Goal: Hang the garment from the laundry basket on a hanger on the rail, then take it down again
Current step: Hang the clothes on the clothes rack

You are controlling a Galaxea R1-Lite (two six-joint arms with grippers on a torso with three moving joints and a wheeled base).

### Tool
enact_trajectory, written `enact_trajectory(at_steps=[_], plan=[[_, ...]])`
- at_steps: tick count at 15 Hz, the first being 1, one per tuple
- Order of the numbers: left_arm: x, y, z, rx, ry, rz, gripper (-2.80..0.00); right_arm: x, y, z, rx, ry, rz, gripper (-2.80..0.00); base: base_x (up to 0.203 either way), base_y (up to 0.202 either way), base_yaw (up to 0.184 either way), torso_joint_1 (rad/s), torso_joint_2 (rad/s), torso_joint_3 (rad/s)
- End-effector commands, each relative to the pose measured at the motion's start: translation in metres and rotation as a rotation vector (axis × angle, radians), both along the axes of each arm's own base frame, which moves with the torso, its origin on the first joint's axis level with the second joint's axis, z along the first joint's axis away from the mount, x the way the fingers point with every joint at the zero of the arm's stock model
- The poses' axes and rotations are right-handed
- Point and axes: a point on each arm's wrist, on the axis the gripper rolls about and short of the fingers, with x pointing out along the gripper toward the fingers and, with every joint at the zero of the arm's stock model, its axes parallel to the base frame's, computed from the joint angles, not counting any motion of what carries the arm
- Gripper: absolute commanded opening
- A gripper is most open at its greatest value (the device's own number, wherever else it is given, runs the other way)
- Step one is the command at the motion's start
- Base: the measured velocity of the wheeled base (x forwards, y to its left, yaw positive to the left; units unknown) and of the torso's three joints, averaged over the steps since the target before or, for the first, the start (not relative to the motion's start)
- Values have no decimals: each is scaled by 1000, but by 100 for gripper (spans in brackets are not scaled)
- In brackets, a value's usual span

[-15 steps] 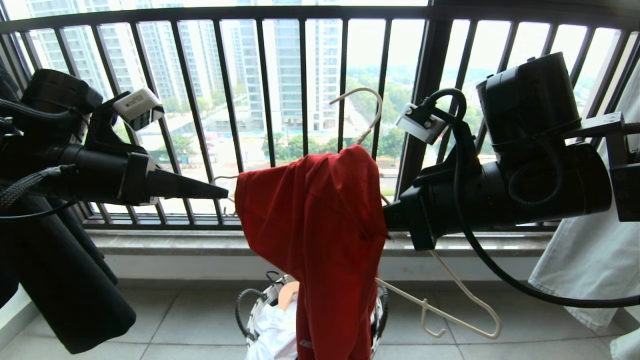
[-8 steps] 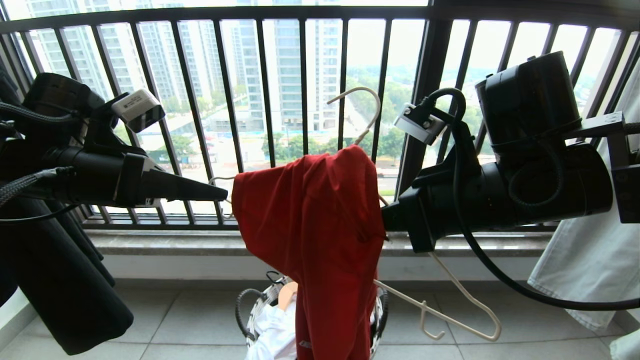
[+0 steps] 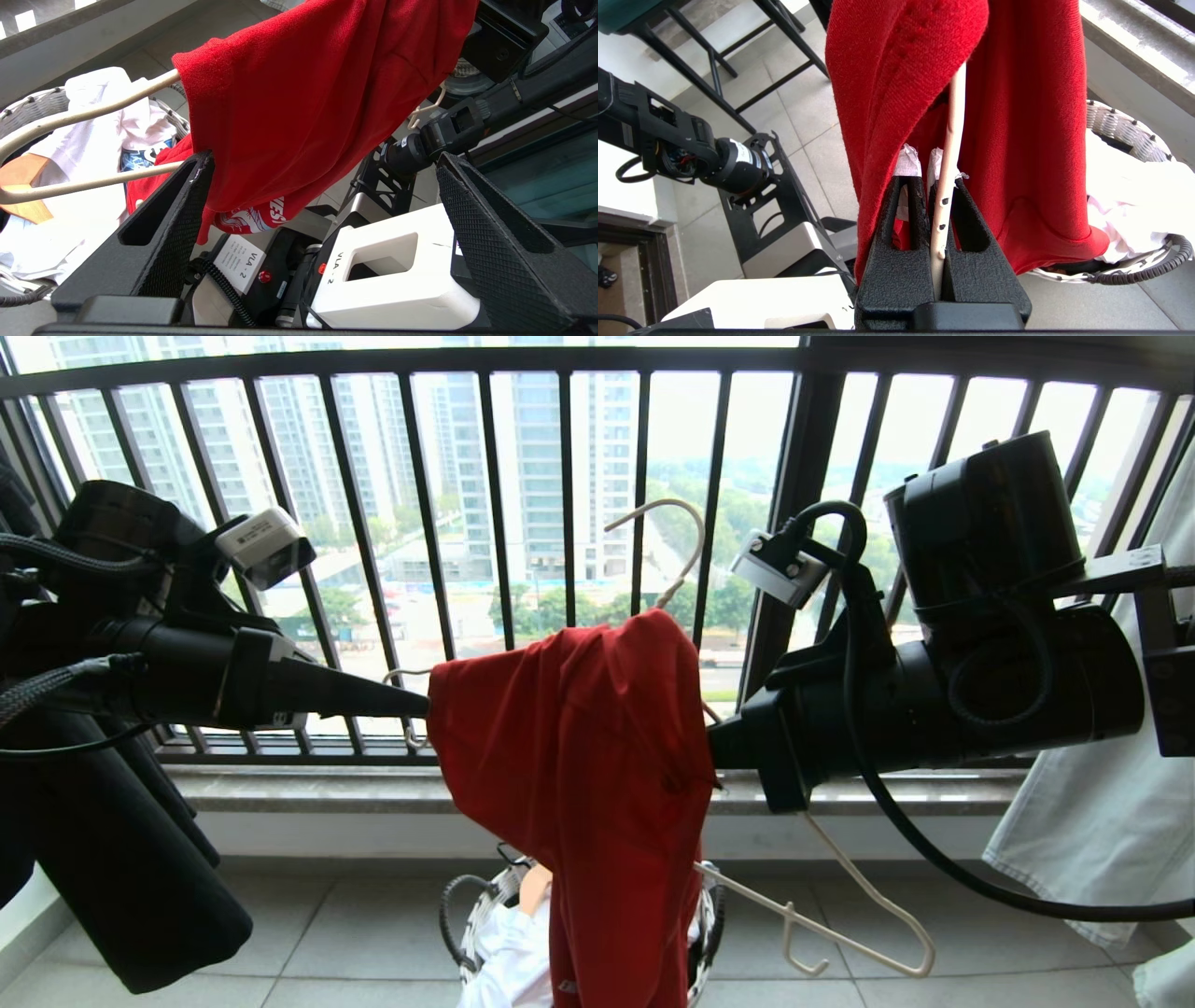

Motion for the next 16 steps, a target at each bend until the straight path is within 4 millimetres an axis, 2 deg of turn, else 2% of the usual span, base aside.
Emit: enact_trajectory(at_steps=[1, 5, 9, 16], plan=[[0, -5, -3, -3, 15, -22, 0, -1, 1, 0, 1, 3, 7, -280, 0, 0, 0, 0, 0, 0], [-3, -3, 3, -3, -34, -12, 0, -1, 1, 0, 1, 1, 7, -280, 0, 0, 0, 0, 0, 0], [-18, -1, 12, 31, -75, 29, 0, -1, 0, 1, 4, -2, 2, -280, 0, 0, 0, 0, 0, 0], [-12, -1, 9, 78, -89, 75, 0, -2, -1, 2, 6, -6, 5, -280, 0, 0, 0, 0, 0, 0]])
